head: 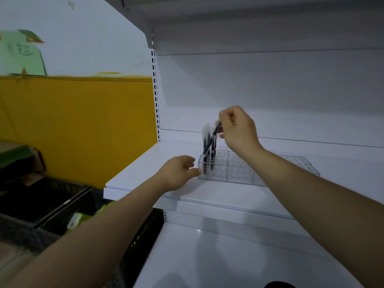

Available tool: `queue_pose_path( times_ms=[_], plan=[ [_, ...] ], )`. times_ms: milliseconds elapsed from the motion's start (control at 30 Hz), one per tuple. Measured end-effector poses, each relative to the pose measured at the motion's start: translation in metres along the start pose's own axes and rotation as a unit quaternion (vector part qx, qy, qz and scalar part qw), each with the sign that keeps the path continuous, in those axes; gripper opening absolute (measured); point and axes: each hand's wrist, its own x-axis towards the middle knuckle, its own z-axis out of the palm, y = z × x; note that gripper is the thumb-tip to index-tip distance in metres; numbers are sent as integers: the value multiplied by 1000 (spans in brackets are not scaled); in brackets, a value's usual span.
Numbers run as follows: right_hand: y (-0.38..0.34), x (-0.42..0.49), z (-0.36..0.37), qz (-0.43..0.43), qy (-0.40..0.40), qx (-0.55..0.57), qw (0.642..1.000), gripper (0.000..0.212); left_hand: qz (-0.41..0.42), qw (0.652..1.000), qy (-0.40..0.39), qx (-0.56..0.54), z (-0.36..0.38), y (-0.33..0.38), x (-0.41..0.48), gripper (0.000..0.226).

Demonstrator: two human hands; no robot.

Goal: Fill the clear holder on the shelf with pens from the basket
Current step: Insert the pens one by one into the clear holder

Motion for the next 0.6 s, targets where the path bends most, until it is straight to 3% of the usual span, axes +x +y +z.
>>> queue_pose_path(
  times_ms=[133, 233, 600],
  plan=[
    [6, 10, -6, -9, 25, -8, 1000, 8, -36, 986, -21, 159, 8, -29, -3, 67],
    [14, 10, -4, -2, 14, -20, 1000, 10, -20, 957, -42, 288, 15, -38, -7, 71],
    [22, 9, 8, -25, -16, -61, 998, 6, -9, 941, -53, 335, 20, -45, -11, 74]
  ],
)
